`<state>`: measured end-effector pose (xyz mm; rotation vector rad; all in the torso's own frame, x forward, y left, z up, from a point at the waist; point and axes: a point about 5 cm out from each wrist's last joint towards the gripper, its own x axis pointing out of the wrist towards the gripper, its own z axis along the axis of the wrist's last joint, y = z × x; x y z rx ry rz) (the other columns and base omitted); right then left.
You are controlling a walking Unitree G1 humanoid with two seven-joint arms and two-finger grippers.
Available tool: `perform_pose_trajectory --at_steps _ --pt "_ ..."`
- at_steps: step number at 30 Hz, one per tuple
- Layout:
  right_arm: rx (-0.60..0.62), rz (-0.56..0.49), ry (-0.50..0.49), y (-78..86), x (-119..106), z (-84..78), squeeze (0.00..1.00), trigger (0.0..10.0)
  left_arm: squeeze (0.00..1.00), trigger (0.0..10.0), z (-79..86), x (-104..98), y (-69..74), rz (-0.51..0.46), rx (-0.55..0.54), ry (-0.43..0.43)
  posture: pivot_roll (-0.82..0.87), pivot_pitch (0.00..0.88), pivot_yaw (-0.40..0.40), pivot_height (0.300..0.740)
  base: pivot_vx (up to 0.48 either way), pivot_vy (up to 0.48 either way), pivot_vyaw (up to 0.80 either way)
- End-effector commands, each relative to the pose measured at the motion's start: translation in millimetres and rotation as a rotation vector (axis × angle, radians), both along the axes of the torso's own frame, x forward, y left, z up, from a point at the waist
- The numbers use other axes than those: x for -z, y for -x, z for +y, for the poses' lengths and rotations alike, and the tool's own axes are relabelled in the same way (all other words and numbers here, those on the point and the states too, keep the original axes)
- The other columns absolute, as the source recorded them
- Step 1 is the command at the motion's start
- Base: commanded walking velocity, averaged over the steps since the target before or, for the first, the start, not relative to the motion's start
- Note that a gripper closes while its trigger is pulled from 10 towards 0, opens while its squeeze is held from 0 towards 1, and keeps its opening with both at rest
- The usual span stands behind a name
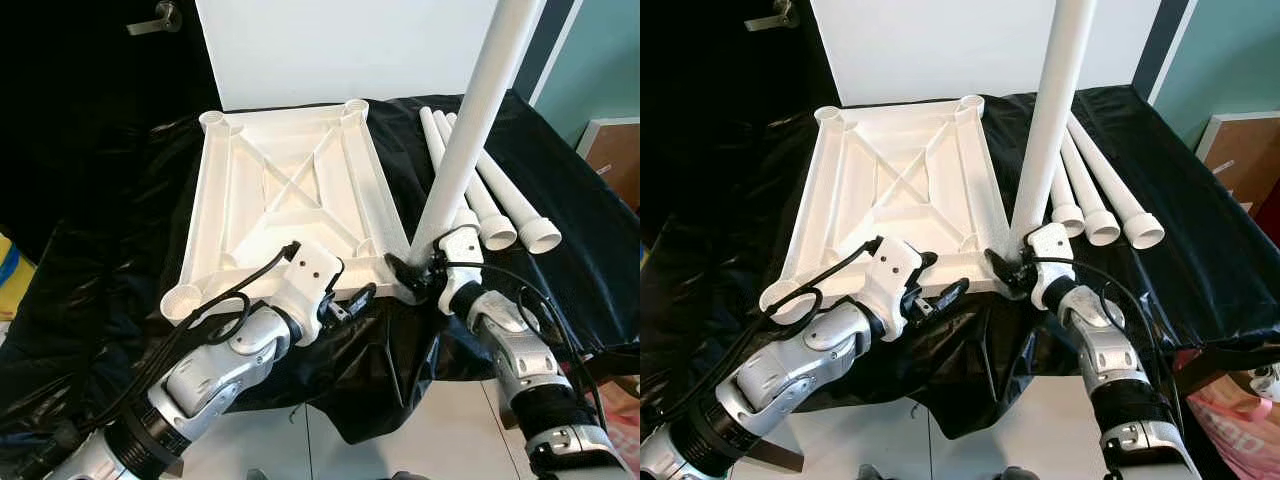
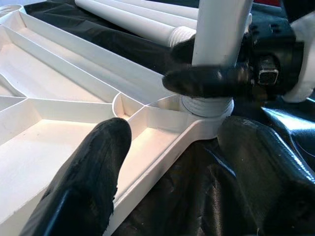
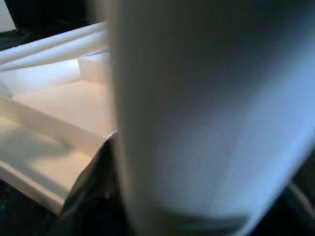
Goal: Building children table
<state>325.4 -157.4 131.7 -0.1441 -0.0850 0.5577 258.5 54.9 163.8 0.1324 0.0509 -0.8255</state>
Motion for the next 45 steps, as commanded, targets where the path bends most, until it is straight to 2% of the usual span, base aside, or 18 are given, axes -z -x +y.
perform_pose_trajectory --at_steps 1,7,8,17,19,23,32,35,39,45 --pt "-0.004 0.066 0.028 3.0 16 -1.0 0.00 0.0 0.00 10.0 -8.1 2 16.3 0.038 0.320 -0.015 -0.12 0.087 0.027 0.740 0.000 0.000 0.00" --pt "0.036 0.079 0.017 1.5 20 -3.3 0.00 0.1 0.00 10.0 -6.9 2 16.6 0.040 0.319 -0.017 -0.12 0.089 0.030 0.740 0.000 0.000 0.00" --pt "0.047 0.082 0.004 1.8 21 -2.4 0.00 10.0 0.00 10.0 -6.5 2 16.8 0.040 0.319 -0.018 -0.12 0.088 0.031 0.740 0.000 0.000 0.00" --pt "0.127 0.095 -0.047 6.3 24 5.5 0.00 10.0 0.00 10.0 -6.5 3 17.5 0.043 0.323 -0.019 -0.12 0.087 0.033 0.740 0.000 0.000 0.00" --pt "0.233 0.119 -0.084 8.8 28 10.0 0.00 10.0 0.00 10.0 -7.2 3 17.2 0.044 0.327 -0.020 -0.13 0.084 0.034 0.740 0.000 0.000 0.00" --pt "0.293 0.142 -0.103 10.7 33 12.4 0.00 10.0 0.00 10.0 -7.5 3 16.8 0.044 0.330 -0.020 -0.13 0.083 0.035 0.740 0.000 0.000 0.00" --pt "0.540 0.173 -0.152 19.5 42 24.7 0.00 10.0 0.00 10.0 -8.3 3 15.2 0.040 0.338 -0.026 -0.13 0.068 0.037 0.740 0.000 0.000 0.00" --pt "0.569 0.175 -0.156 20.7 42 25.7 0.00 10.0 0.00 10.0 -8.3 3 15.0 0.039 0.338 -0.026 -0.13 0.066 0.037 0.740 0.000 0.000 0.00" --pt "0.595 0.191 -0.186 25.5 43 37.2 0.00 10.0 0.00 10.0 -8.3 3 14.7 0.036 0.341 -0.027 -0.14 0.061 0.039 0.740 0.000 0.000 0.00" --pt "0.606 0.185 -0.178 25.9 41 36.0 0.00 10.0 0.00 10.0 -8.3 2 14.0 0.034 0.345 -0.030 -0.14 0.055 0.040 0.740 0.000 0.000 0.00"
